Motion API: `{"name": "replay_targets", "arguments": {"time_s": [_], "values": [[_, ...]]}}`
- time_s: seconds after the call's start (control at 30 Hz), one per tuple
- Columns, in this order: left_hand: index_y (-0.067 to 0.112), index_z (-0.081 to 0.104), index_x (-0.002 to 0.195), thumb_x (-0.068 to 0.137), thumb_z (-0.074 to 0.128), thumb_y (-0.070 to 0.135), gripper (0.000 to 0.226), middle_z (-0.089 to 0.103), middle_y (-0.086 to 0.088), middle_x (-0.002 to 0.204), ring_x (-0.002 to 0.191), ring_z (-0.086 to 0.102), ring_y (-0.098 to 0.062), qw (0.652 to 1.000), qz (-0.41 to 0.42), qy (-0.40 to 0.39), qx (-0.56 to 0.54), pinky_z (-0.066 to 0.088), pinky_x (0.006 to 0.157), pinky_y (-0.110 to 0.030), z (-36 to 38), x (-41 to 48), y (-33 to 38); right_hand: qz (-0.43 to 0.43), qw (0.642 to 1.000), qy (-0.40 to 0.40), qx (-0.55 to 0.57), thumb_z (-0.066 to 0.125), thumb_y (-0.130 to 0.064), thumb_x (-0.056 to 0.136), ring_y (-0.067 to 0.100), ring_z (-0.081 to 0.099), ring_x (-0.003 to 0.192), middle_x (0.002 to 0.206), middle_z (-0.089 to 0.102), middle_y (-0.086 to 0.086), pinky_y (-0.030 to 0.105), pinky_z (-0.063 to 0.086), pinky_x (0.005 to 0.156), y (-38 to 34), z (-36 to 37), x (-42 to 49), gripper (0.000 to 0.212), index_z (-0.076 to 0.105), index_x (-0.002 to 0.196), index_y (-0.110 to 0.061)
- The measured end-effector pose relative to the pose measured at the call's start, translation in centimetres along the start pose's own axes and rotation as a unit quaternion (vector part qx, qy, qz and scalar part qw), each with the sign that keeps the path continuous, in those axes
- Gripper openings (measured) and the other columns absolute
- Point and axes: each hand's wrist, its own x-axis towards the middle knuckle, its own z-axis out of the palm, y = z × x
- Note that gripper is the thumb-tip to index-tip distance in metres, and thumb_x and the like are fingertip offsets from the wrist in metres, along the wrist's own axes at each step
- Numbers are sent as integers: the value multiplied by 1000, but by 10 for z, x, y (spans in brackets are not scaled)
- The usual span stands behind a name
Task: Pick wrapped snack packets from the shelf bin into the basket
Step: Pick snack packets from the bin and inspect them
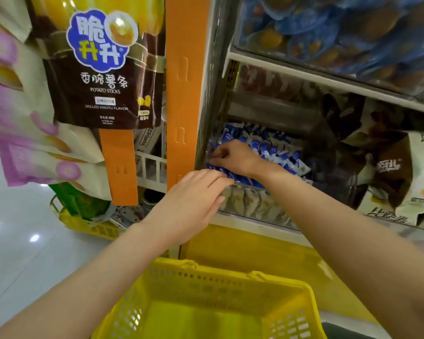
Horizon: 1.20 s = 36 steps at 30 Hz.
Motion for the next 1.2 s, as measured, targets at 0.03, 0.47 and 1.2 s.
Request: {"name": "replay_targets", "arguments": {"time_s": [0.03,0.47,1.2], "values": [[17,43,135,97,41,22,38,48,2,131,123,38,-13,1000,0,-4,0,18,101,-19,-1,0,0,0,1000,3,8,64,-20,87,8,55,84,102,68,7,17,40,71,1,-1,2,18,70,98,-8],[30,47,126,97,40,28,29,46,20,117,103,42,9,971,-144,43,-186,33,85,-8,-11,-31,26,-43,913,327,240,52,-19,94,8,63,73,81,63,-5,24,54,64,-24,-40,-74,13,55,82,-25],[16,56,99,74,72,0,34,67,-2,88,72,64,-1,772,-362,0,-523,51,59,-14,45,-62,89,72,901,73,422,57,-10,89,6,59,65,74,64,2,21,53,54,21,67,-216,8,64,85,-12]]}}
